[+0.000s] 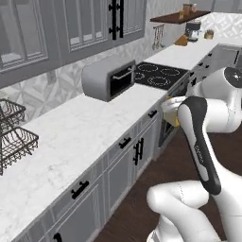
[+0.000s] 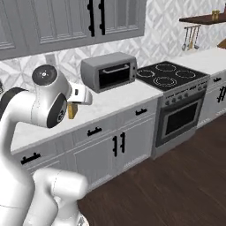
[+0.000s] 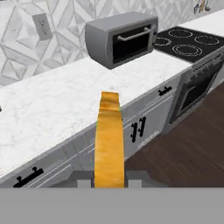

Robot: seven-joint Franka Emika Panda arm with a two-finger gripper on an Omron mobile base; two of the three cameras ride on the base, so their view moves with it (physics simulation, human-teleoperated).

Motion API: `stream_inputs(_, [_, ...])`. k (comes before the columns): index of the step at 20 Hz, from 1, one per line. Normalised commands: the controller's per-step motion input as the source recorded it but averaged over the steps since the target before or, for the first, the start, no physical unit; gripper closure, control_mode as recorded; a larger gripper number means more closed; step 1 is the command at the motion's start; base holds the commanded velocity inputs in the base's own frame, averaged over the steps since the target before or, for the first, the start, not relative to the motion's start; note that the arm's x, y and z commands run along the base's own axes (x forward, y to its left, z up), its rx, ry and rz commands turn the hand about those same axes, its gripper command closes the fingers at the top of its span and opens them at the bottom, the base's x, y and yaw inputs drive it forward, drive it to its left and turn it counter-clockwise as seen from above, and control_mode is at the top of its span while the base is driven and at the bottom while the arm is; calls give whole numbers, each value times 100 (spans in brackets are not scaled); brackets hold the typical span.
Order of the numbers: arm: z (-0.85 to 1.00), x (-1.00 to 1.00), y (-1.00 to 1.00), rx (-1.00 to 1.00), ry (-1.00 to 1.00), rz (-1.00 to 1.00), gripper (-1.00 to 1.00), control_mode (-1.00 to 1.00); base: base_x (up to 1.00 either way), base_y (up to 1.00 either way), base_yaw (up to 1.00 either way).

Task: Start the toaster. Once the lever pops up, take the bread to the plate on the dining counter.

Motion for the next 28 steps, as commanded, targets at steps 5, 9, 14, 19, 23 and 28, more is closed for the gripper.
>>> stream_inputs(5, [0, 0, 0, 0, 0, 0, 100, 100, 18, -68, -66])
stream_inputs(9, [0, 0, 0, 0, 0, 0, 100, 100, 14, -70, -65])
stream_inputs(14, [0, 0, 0, 0, 0, 0, 100, 100, 24, -70, -65])
stream_inputs(19, [0, 0, 0, 0, 0, 0, 100, 100, 41, -78, -60])
stream_inputs(23, [0, 0, 0, 0, 0, 0, 100, 100, 88, -82, -47])
stream_inputs(28, [0, 0, 0, 0, 0, 0, 100, 100, 100, -76, -33])
